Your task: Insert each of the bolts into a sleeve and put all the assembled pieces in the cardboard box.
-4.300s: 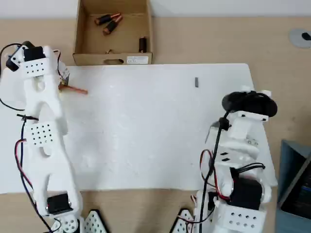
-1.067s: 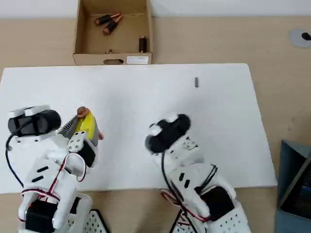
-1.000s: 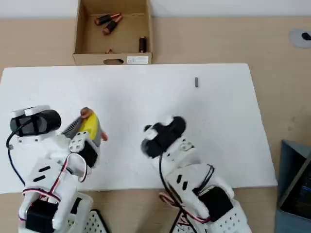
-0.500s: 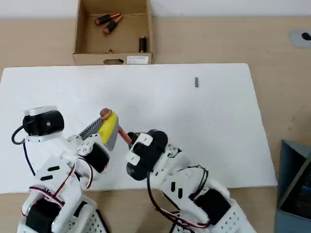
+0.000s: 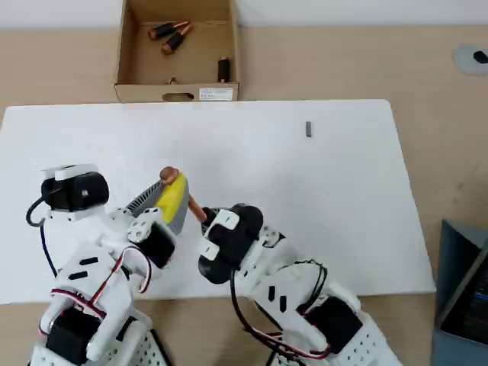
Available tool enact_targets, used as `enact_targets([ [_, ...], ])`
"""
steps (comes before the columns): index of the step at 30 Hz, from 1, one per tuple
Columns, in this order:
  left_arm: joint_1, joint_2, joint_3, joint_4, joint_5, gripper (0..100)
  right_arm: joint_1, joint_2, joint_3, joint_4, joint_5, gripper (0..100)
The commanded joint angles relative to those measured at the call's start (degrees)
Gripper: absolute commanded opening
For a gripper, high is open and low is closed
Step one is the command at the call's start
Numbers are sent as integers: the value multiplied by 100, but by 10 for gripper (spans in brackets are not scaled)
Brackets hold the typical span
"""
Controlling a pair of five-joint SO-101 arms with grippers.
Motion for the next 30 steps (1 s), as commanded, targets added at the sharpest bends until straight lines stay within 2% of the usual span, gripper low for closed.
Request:
enact_targets([
  [1,18,-66,149,-501,-44,1,-48,-681,-75,-149,44,9],
  [5,18,-66,457,-897,-62,1,-48,-681,-92,-149,44,9],
  [11,18,-66,510,-862,-62,1,-31,-681,-163,-132,44,9],
  [20,79,-66,0,167,-62,1,-22,-681,-163,-158,44,9],
  [27,88,-66,-281,545,-62,1,-22,-681,-154,-158,44,9],
  [30,378,-66,-369,695,-62,1,-22,-681,-145,-158,44,9],
])
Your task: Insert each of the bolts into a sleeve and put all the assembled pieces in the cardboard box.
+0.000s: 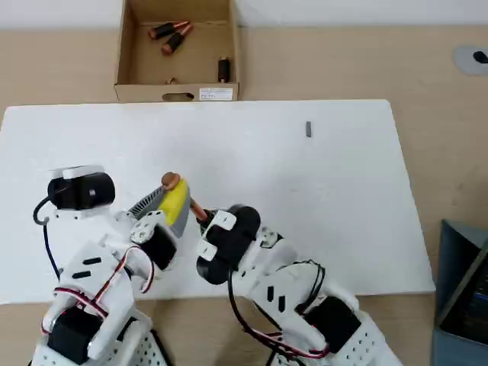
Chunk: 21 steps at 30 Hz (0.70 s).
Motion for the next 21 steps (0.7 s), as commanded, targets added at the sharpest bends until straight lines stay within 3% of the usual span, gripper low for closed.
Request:
enact_targets([
  [1,413,-31,-378,211,-62,1,4,-681,-154,-167,44,9],
  [6,1099,-31,-431,404,-62,1,4,-681,-154,-167,44,9],
  [21,1169,-31,-255,756,-598,2,4,-681,-145,-167,44,9],
])
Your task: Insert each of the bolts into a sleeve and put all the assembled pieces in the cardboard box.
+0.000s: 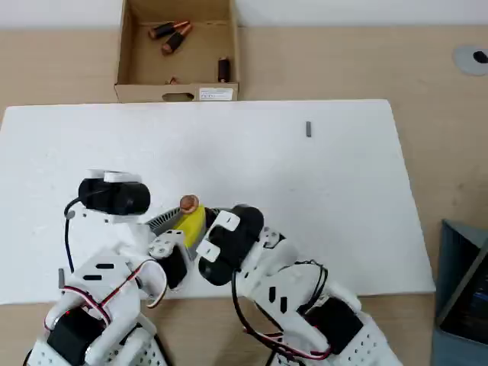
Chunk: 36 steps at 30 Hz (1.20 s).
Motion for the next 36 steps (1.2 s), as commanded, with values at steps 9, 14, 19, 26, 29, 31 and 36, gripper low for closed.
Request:
enact_targets([
  [9,185,-66,-158,18,-44,157,4,-673,-119,-167,44,9],
  [14,185,-66,-167,18,-44,164,4,-673,-119,-167,44,9],
  [19,158,-57,-185,18,-79,167,4,-673,-110,-167,44,9],
  [26,-492,-48,-176,9,-448,168,4,-673,-110,-167,44,9],
  [29,-580,-48,-211,9,-519,168,4,-673,-110,-167,44,9],
  [31,-580,-57,-211,9,-527,168,4,-673,-110,-167,44,9],
  [36,-615,-57,-431,9,-519,167,4,-673,-110,-167,53,9],
])
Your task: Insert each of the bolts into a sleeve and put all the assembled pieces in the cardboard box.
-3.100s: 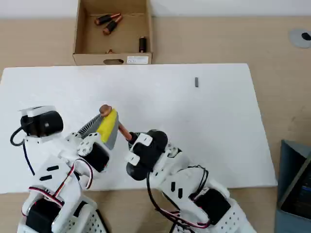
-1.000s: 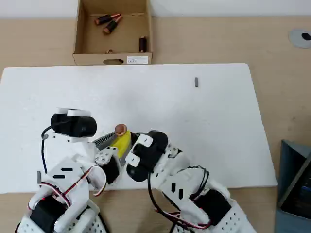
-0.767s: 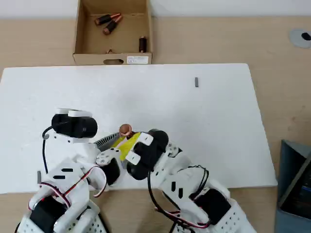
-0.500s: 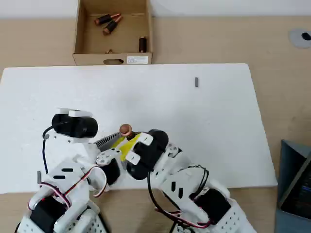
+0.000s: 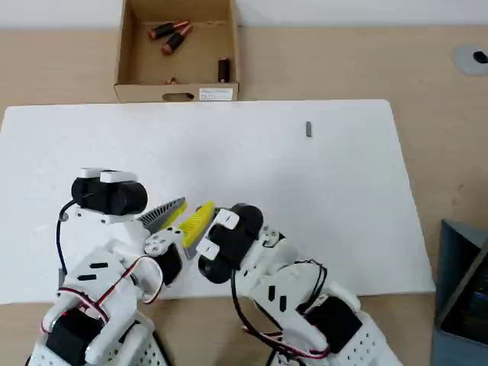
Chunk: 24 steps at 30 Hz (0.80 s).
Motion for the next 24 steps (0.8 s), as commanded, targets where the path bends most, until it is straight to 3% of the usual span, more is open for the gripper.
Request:
enact_targets([
  [1,-132,-48,-492,-18,-44,164,-13,-681,-119,-167,88,9],
  [6,-677,-48,-800,-18,-53,149,-13,-681,-119,-149,132,9],
  [11,-1626,-48,-844,-53,-431,0,-4,-681,-119,-141,105,9],
  [18,-3262,-48,-141,-18,-1310,1,1042,-629,-171,123,-246,9],
  [24,-3859,-48,1099,-44,-1503,2,1393,-611,-760,774,-360,9],
])
